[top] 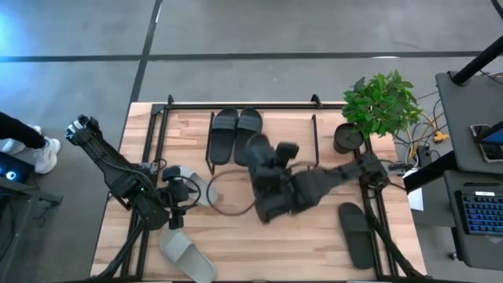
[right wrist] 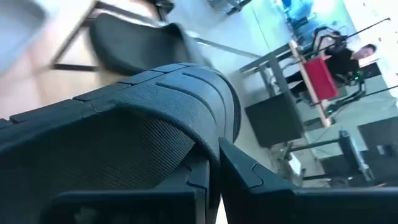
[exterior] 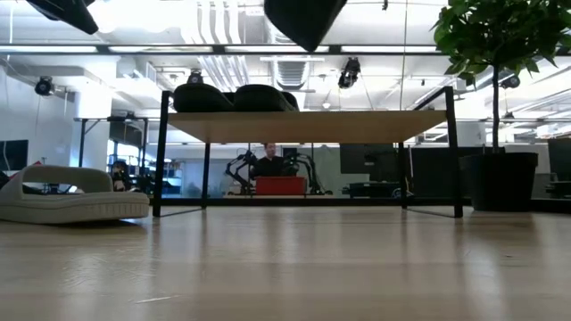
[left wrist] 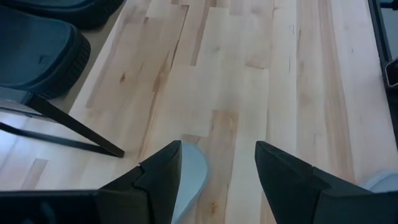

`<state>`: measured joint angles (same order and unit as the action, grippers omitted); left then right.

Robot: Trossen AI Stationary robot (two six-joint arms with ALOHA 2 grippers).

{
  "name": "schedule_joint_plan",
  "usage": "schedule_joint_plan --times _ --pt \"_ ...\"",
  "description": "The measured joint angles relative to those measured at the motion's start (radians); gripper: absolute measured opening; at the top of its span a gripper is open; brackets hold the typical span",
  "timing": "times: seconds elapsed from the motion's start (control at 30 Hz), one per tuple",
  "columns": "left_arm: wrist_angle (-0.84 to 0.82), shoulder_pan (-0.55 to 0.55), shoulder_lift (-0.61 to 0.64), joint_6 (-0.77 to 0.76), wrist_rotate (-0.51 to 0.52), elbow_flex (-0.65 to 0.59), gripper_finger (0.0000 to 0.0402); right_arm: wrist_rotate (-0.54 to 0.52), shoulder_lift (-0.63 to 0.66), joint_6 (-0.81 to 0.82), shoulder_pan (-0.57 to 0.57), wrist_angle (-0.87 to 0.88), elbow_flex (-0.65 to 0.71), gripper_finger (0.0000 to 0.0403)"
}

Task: Pick and place slides into the shelf
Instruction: Put the black slipper on the shelf

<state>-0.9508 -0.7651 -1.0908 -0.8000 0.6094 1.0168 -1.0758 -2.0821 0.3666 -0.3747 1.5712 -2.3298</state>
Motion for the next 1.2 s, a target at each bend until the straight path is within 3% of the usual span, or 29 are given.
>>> schedule_joint_plan --times 0.13,0.33,0.53,0.77,1.2 --pt "0.0 0.0 0.0 -0.007 0.0 0.0 0.0189 0.011 0.052 -0.068 0.09 0.0 0.035 0.0012" --pt "0.0 0.0 0.001 -0.006 0.0 0.0 0.0189 0.132 0.098 -0.115 0.259 0.0 0.138 0.0013" --pt "0.0 0.0 0.001 -0.007 0.0 0.0 0.0189 0.144 0.107 -0.138 0.367 0.0 0.275 0.0013" --pt "0.0 0.0 0.0 -0.007 0.001 0.0 0.0189 0.199 0.108 -0.201 0.376 -0.113 0.392 0.0013" --pt "0.001 0.0 0.0 -0.009 0.002 0.0 0.0189 0.178 0.112 -0.187 0.376 -0.205 0.438 0.0015"
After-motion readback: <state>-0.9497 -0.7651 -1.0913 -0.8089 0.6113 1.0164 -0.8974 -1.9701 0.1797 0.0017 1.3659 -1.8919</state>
